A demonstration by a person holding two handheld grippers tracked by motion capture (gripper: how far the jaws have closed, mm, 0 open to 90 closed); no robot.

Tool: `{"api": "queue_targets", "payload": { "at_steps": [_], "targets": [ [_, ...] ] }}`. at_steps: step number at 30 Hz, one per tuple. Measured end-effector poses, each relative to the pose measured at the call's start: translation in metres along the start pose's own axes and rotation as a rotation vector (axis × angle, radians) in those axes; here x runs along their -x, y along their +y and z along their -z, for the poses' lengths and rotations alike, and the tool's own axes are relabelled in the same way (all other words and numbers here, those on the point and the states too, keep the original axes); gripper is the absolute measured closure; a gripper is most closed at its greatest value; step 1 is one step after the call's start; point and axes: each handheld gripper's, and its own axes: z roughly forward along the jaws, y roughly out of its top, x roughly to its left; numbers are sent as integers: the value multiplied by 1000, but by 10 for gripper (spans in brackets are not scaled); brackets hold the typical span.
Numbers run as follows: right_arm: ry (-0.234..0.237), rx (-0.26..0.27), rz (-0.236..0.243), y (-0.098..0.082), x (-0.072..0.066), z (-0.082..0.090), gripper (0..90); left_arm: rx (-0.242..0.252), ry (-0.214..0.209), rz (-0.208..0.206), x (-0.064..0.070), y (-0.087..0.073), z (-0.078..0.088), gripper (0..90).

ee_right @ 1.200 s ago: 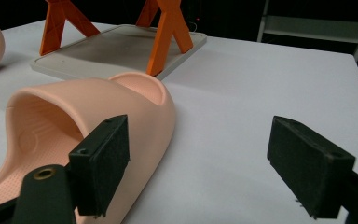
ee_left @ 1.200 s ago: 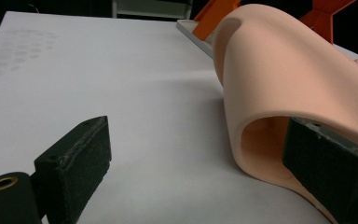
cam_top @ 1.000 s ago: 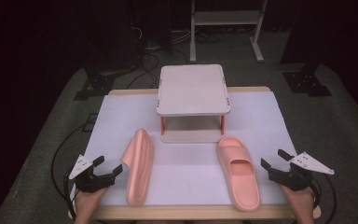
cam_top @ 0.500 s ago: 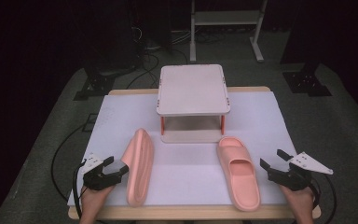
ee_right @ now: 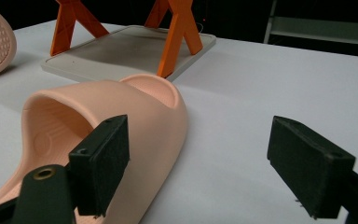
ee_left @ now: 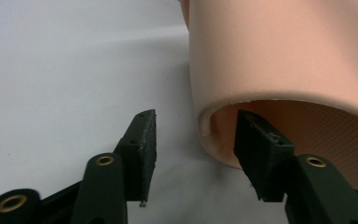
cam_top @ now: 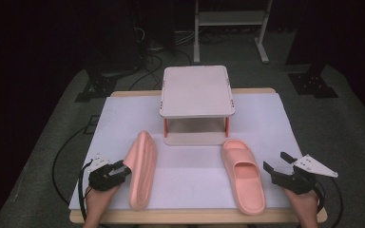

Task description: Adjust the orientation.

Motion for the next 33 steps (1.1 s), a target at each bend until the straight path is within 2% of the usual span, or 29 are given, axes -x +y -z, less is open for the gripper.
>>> {"api": "queue_targets", "payload": {
  "at_steps": [4,6,8,13,20,33],
  "targets": [
    [3,-2,0,0,-1,0,205,-7,1,1,2,1,-2,547],
    [10,0,-6,0,-1,0,205,-7,6,6,3,1,-4,549],
    [12,2,-7,0,-2,0,205,9,16,29,5,3,-6,550],
    [19,2,-6,1,-3,-1,205,19,26,30,8,5,-7,567],
    [23,-7,-1,0,-3,-2,205,50,12,32,13,7,-3,566],
    [25,-14,6,0,-5,-3,205,76,-2,23,23,12,-4,554]
  ]
}}
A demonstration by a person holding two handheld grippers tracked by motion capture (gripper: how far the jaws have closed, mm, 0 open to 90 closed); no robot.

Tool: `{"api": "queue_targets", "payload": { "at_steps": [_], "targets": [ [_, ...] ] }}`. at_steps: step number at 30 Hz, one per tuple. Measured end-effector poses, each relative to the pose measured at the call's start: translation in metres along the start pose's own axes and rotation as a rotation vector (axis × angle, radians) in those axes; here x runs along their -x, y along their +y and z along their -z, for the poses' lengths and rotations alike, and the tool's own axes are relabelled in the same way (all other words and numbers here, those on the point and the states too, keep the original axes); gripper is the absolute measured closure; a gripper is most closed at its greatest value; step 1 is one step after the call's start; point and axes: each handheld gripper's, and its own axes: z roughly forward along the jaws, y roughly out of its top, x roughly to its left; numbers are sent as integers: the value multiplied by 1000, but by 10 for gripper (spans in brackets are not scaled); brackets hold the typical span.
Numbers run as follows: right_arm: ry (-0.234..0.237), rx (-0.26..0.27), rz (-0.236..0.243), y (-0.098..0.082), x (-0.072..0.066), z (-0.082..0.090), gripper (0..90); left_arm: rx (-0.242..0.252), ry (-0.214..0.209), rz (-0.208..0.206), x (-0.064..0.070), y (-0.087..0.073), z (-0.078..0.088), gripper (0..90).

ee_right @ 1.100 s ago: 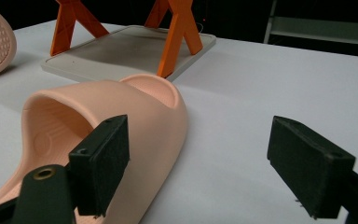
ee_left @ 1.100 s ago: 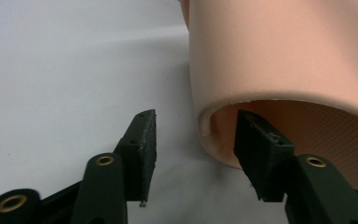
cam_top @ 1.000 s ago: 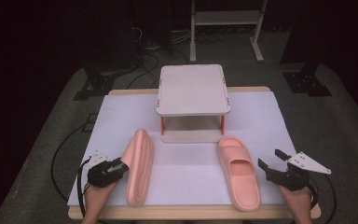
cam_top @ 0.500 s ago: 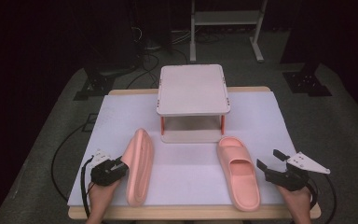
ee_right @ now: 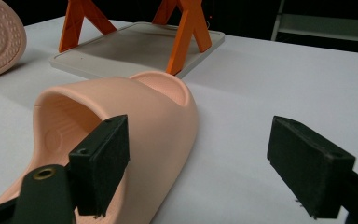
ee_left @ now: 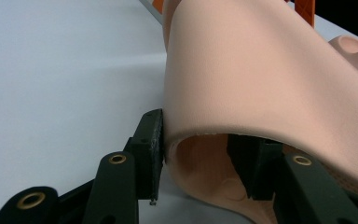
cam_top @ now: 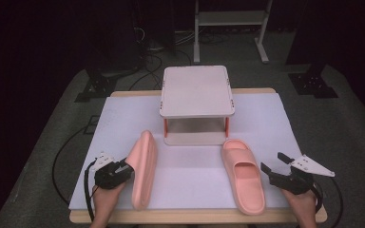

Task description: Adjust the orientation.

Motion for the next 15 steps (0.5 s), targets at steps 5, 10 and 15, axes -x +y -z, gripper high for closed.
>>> {"api": "queue_targets", "payload": {
  "at_steps": [5,10,15],
  "targets": [
    [1,-2,1,0,0,0,205,16,-7,12,3,1,1,547],
    [2,-3,2,0,0,-1,205,26,-9,6,6,3,2,544],
    [4,-4,4,0,0,-1,205,31,-11,4,8,4,1,541]
  ]
}}
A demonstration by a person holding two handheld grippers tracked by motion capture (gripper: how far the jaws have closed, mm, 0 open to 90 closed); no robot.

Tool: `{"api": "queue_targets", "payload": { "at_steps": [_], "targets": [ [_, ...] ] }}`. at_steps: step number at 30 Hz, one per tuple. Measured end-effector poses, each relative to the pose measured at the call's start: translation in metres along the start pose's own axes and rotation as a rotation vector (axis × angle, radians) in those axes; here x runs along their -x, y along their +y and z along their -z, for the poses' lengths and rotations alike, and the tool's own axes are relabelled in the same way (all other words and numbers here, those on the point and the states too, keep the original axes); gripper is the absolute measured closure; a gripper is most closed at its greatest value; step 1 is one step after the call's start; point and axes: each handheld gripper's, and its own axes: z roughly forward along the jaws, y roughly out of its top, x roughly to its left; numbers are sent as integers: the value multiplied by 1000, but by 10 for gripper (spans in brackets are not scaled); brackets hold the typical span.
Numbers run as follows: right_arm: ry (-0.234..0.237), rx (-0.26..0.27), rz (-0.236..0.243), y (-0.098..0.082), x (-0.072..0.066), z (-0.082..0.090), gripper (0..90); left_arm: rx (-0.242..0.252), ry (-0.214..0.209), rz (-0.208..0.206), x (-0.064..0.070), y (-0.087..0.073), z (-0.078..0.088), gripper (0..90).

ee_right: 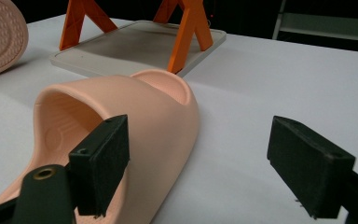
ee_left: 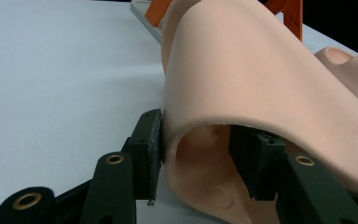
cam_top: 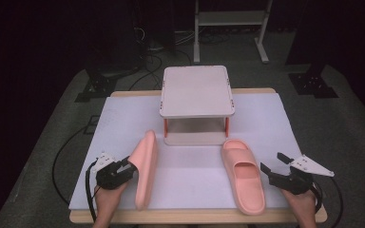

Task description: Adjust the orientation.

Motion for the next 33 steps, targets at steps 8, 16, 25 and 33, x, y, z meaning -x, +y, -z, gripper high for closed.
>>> {"api": "queue_targets", "payload": {
  "at_steps": [8,16,25,33],
  "targets": [
    [0,0,-1,0,1,0,206,2,0,-4,0,0,0,541],
    [1,-2,-7,-1,1,0,205,16,-6,-8,3,2,1,541],
    [4,-3,-9,-1,1,0,206,20,-9,-20,8,3,-2,529],
    [5,-3,-6,-1,1,0,206,13,-11,9,7,1,-5,528]
  ]
}}
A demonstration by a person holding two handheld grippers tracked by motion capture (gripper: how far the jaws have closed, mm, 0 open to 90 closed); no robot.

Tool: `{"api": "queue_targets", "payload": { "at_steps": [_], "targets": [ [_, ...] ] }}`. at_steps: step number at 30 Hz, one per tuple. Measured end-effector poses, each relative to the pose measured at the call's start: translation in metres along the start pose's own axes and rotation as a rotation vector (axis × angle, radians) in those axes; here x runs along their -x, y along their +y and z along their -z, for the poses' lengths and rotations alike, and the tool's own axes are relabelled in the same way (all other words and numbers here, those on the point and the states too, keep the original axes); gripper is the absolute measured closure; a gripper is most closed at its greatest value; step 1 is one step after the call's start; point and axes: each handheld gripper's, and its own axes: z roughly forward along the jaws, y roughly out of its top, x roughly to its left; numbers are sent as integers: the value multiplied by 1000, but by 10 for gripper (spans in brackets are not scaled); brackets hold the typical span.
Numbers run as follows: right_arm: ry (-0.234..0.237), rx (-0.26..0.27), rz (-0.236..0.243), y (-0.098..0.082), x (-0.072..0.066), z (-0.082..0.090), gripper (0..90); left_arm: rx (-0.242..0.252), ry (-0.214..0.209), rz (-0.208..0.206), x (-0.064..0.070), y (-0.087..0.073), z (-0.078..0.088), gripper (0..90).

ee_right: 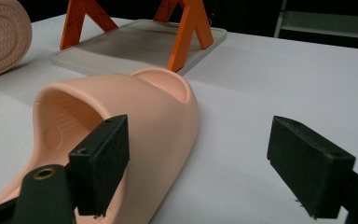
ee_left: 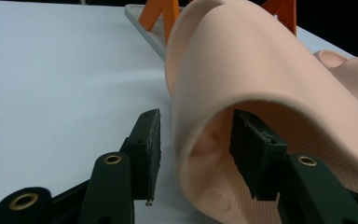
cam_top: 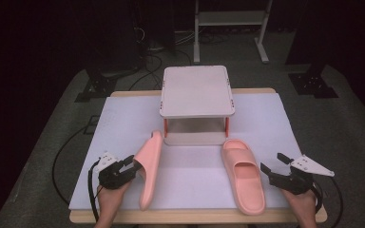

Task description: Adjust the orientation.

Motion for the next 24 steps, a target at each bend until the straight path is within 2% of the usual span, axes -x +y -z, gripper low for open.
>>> {"api": "queue_targets", "payload": {
  "at_steps": [4,6,8,10,18,24],
  "targets": [
    [1,-4,1,0,0,0,206,-4,-19,7,1,0,-4,523],
    [1,-4,1,0,0,0,205,-9,-18,5,4,0,-6,519],
    [1,-4,0,0,0,0,205,-5,-37,24,7,-1,-10,521],
    [2,-4,2,0,0,0,205,-13,-44,17,10,-1,-13,520],
    [2,-1,-2,-1,1,2,206,-16,-85,33,22,1,-25,515],
    [5,-4,-5,-2,1,2,205,-36,-100,17,25,0,-28,510]
  ]
}}
